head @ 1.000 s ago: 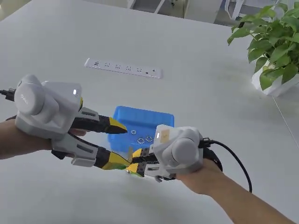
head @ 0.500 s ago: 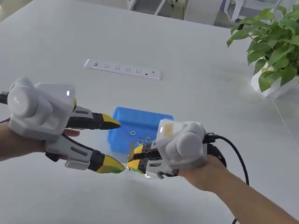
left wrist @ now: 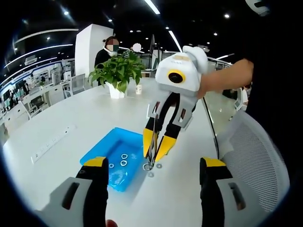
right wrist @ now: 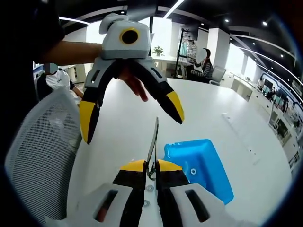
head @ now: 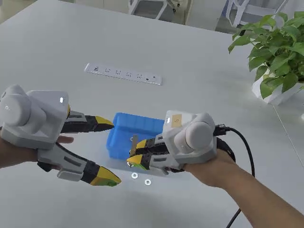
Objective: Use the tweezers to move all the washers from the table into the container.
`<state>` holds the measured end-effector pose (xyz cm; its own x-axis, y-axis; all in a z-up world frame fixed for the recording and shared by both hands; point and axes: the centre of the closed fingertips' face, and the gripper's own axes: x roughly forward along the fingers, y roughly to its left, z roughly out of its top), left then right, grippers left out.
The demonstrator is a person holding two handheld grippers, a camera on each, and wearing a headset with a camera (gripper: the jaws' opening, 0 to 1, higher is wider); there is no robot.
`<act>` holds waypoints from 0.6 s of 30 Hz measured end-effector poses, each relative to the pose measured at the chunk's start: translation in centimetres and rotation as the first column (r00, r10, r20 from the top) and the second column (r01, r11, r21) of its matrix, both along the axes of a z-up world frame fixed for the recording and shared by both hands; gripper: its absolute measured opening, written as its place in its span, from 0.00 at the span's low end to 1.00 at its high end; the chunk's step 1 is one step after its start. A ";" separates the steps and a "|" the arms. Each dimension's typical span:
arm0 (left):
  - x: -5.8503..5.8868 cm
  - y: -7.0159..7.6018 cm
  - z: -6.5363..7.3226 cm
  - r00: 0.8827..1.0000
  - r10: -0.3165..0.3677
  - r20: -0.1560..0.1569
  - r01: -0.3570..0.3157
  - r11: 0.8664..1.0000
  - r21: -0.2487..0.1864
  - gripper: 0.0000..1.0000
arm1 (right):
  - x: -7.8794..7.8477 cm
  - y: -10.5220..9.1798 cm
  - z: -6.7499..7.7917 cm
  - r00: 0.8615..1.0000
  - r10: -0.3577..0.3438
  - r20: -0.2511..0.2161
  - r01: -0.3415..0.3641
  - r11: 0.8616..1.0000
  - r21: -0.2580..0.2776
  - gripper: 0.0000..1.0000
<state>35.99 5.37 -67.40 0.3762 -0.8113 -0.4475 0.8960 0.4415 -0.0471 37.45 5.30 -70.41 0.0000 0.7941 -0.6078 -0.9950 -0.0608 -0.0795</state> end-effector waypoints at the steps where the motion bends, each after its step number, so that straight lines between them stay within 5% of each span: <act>1: 0.1 0.0 0.1 1.000 0.004 0.001 -0.004 1.000 -0.005 0.87 | 0.2 0.1 0.3 1.000 -0.001 0.002 0.001 1.000 0.005 0.08; 18: 0.3 1.1 0.5 0.999 0.047 -0.006 -0.047 0.999 -0.027 0.99 | 3.6 1.2 0.9 0.999 0.013 0.048 -0.015 0.999 0.040 0.08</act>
<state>36.31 6.52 -66.89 0.4120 -0.8044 -0.4280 0.8739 0.4819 -0.0645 41.09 6.51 -69.54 0.0176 0.8182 -0.5747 -0.9890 -0.0700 -0.1300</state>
